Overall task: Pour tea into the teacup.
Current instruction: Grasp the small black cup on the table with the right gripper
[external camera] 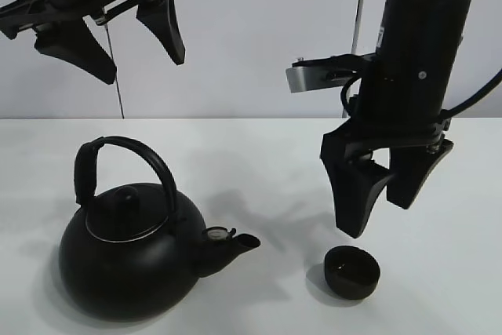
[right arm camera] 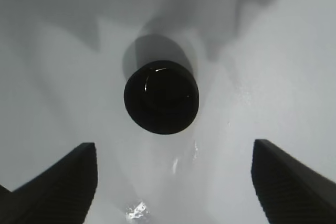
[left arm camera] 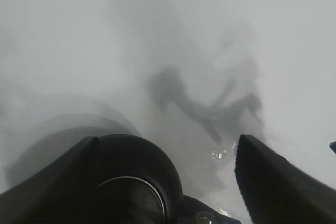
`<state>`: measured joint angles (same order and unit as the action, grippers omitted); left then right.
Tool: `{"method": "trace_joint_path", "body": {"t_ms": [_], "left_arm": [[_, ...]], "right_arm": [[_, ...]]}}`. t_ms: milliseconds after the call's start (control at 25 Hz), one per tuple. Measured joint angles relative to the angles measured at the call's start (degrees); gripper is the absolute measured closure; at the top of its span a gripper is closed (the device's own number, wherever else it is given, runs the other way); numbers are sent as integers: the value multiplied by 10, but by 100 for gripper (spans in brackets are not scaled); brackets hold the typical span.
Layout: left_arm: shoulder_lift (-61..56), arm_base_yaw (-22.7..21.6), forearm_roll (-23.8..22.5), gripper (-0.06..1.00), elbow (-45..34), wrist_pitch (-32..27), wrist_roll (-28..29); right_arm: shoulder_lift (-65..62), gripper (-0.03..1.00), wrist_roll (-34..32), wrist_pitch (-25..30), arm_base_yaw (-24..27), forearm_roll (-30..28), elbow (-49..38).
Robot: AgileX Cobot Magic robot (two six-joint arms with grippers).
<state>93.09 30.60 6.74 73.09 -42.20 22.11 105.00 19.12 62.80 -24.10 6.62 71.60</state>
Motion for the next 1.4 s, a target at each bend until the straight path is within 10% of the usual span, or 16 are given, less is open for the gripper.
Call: {"method": "trace_joint_path", "body": {"t_ms": [1400], "left_arm": [[0, 0, -2, 42, 0, 0, 0]], "right_arm": [[99, 44, -86, -76, -48, -47, -5]]}}
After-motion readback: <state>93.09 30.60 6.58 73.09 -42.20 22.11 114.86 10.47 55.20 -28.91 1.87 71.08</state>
